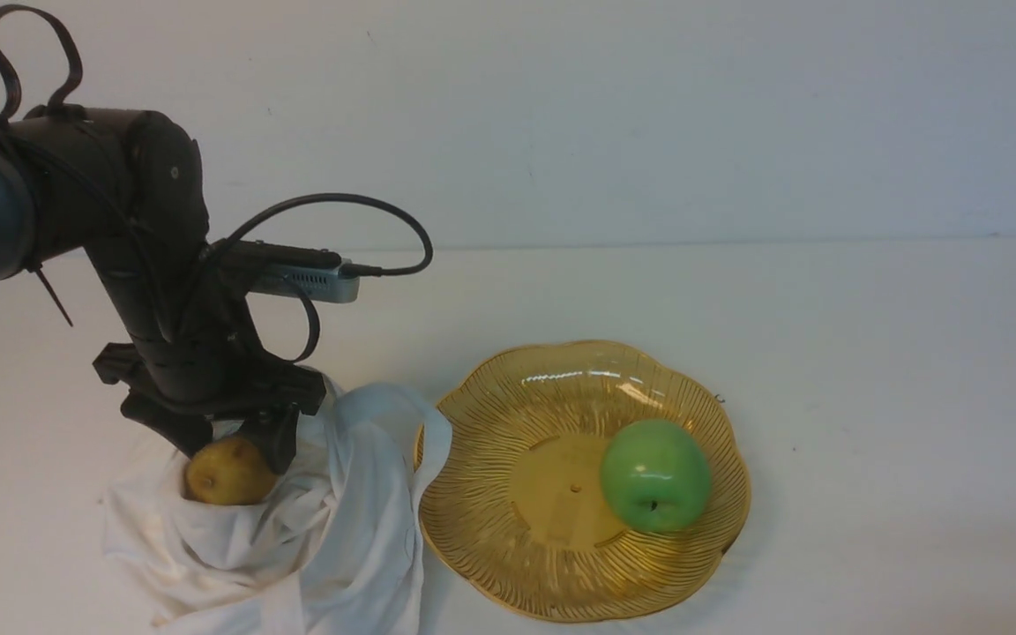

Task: Take the fruit out of the cloth bag on the white table and place them on a plate.
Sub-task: 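Reach into the cloth bag and grasp the kiwi with the left gripper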

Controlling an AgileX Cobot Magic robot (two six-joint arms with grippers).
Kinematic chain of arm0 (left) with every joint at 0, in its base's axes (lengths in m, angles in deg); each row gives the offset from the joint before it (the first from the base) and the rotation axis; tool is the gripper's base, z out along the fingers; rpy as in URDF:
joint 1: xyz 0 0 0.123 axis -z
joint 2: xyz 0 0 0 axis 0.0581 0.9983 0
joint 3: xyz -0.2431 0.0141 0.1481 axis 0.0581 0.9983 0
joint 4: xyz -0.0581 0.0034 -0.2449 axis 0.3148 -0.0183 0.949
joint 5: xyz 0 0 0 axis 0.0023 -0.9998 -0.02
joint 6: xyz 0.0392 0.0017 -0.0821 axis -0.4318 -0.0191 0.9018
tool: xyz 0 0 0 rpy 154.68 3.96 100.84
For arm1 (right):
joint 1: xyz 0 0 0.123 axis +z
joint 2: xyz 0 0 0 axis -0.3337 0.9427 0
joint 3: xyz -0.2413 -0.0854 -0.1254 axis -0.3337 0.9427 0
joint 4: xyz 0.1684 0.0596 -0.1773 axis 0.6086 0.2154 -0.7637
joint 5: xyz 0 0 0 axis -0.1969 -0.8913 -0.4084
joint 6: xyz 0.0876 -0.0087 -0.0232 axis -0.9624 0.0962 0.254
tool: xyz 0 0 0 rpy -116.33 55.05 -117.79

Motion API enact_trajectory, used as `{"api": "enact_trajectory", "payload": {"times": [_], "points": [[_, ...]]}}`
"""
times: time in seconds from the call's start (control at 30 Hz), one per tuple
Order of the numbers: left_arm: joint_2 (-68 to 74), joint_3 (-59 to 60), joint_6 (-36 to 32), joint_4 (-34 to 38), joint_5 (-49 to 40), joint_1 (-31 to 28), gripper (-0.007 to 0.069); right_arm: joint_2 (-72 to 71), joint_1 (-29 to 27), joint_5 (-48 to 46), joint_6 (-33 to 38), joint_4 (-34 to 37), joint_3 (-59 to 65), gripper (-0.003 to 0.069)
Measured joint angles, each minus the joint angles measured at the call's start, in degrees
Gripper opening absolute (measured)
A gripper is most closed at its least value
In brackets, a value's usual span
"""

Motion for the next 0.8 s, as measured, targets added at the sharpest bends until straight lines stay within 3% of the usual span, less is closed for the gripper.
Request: {"api": "enact_trajectory", "payload": {"times": [0.4, 0.5, 0.57, 0.8], "points": [[0.3, 0.0, 0.0, 0.2, -2.2, 0.0, 0.0495, 0.0, 0.0, 0.0, 0.0, 0.0, 0.0, -0.0013], [1.0, -0.1, 0.0, 0.2, -3.0, 0.0, 0.0463, 0.0, 0.0, 0.0, 0.0, 0.0, 0.0, -0.0013], [1.9, -0.1, 0.0, 0.0, -3.6, 0.0, 0.0395, 0.0, 0.0, 0.0, 0.0, 0.0, 0.0, -0.0013], [0.8, -1.8, 0.1, -1.4, -3.8, 0.0, 0.0393, 0.0, 0.0, 0.0, 0.0, 0.0, 0.0, -0.0013]]}}
